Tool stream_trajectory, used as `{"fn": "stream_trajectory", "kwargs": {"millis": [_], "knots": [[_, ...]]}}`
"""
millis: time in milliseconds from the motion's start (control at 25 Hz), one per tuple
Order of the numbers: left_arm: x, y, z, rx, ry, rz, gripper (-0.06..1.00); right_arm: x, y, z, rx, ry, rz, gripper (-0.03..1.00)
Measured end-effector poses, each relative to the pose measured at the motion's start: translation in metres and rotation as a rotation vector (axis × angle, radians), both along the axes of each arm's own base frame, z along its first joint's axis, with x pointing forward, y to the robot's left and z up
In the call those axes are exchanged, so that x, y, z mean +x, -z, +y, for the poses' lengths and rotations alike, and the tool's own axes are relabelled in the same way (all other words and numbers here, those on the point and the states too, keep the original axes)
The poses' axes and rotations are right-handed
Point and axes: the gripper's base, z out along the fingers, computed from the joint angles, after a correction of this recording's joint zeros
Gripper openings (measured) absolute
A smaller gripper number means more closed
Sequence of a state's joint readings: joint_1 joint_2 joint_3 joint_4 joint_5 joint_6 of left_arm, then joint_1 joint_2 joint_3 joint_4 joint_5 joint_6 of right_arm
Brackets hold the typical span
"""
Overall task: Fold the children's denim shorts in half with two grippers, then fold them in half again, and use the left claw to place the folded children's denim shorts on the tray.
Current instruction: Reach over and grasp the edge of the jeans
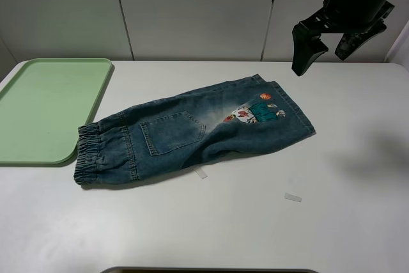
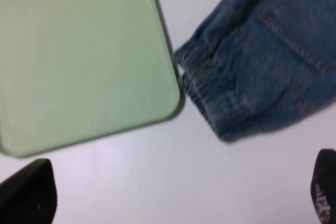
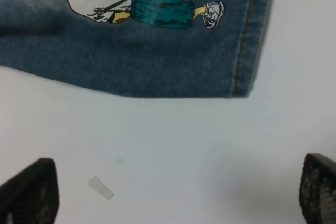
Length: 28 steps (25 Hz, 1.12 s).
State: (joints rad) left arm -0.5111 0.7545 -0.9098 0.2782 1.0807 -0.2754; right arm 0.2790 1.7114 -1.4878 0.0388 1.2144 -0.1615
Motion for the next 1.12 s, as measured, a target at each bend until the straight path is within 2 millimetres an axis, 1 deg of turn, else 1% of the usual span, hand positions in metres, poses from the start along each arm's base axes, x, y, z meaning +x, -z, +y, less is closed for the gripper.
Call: {"fn": "stream_trajectory", "kwargs": {"millis": [40,80,120,160,280,400,440,720,760,840,880,1120], "knots": [[-0.022,0.016,0.012,-0.008,-0.001,-0.011,0.95,0.000,0.000,0.000,0.000,0.000,0.000,0.69],[-0.031,0.025,0.017,-0.017,-0.002,-0.019,0.95,0.000,0.000,0.000,0.001,0.000,0.000,0.69],[-0.031,0.025,0.017,-0.017,-0.002,-0.019,0.95,0.000,0.000,0.000,0.005,0.001,0.002,0.69],[-0.041,0.034,0.022,-0.024,-0.001,-0.023,0.95,0.000,0.000,0.001,0.009,0.002,0.003,0.69],[-0.066,0.054,0.035,-0.071,0.004,-0.075,0.95,0.000,0.000,0.001,0.014,0.003,0.005,0.69],[-0.085,0.068,0.044,-0.127,0.012,-0.138,0.94,0.000,0.000,0.002,0.018,0.004,0.006,0.69],[-0.097,0.074,0.049,-0.166,0.019,-0.195,0.94,0.000,0.000,0.002,0.018,0.004,0.006,0.69],[-0.109,0.081,0.054,-0.215,0.032,-0.253,0.92,-0.001,0.000,0.002,0.020,0.004,0.006,0.69],[-0.113,0.085,0.055,-0.220,0.050,-0.251,0.91,-0.001,0.000,0.002,0.020,0.004,0.006,0.69],[-0.114,0.088,0.054,-0.215,0.072,-0.239,0.91,-0.001,0.000,0.002,0.021,0.004,0.007,0.69],[-0.115,0.089,0.051,-0.213,0.120,-0.233,0.90,-0.001,0.000,0.002,0.021,0.004,0.007,0.69],[-0.112,0.092,0.048,-0.207,0.150,-0.250,0.88,-0.001,0.000,0.002,0.021,0.004,0.007,0.69]]}}
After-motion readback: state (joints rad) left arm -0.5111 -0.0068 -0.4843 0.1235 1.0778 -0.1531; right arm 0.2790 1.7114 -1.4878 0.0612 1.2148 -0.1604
